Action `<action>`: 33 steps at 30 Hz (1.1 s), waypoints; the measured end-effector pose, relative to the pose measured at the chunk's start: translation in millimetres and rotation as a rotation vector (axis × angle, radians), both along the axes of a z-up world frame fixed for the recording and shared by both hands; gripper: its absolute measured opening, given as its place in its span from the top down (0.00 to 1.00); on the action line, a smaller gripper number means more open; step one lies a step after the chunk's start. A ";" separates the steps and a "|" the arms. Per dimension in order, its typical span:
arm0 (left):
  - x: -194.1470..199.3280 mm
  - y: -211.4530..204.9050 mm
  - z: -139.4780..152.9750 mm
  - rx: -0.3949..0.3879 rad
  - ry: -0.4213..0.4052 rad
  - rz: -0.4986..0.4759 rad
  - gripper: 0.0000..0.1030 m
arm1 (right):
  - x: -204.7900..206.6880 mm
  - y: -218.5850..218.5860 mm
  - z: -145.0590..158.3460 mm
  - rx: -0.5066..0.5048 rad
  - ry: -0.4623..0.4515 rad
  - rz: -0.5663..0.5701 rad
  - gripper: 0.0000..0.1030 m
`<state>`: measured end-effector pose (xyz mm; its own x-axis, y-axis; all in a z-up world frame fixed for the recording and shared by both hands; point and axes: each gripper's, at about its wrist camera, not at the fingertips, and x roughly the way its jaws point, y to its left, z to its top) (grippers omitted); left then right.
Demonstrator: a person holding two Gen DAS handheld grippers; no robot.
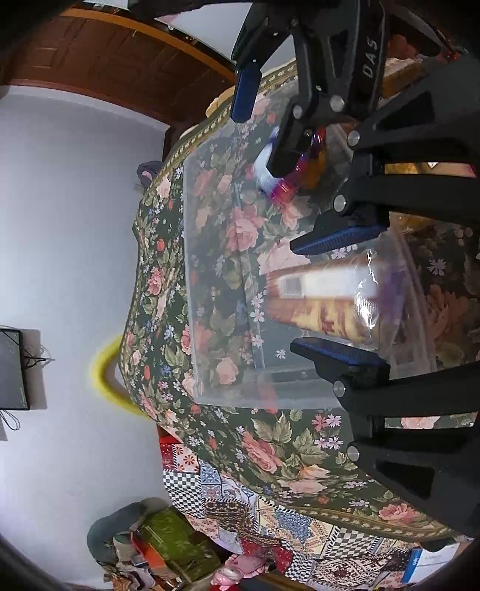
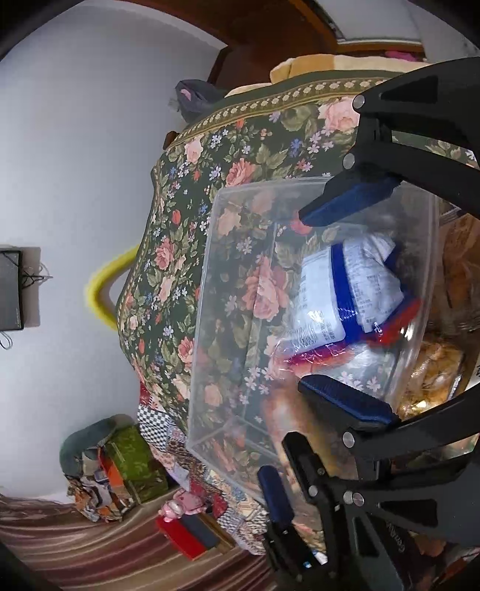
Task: Organize snacks
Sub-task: 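Carry biscuit roll into clear box with left tool while right tool drops chip bag in, then grasp the wrapped cracker block with left tool while right tool grasps orange pastry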
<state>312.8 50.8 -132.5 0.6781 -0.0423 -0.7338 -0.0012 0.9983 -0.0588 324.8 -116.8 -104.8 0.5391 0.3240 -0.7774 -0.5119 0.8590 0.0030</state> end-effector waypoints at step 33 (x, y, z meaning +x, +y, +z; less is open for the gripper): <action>-138.1 51.5 -8.9 -0.009 0.066 0.022 0.25 | -98.9 -110.4 20.5 0.030 -0.031 -0.081 0.22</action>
<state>174.7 102.4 -141.4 0.6292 -0.0346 -0.7765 -0.0278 0.9974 -0.0670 225.9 -227.2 -84.3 0.5881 0.3011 -0.7506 -0.4408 0.8975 0.0147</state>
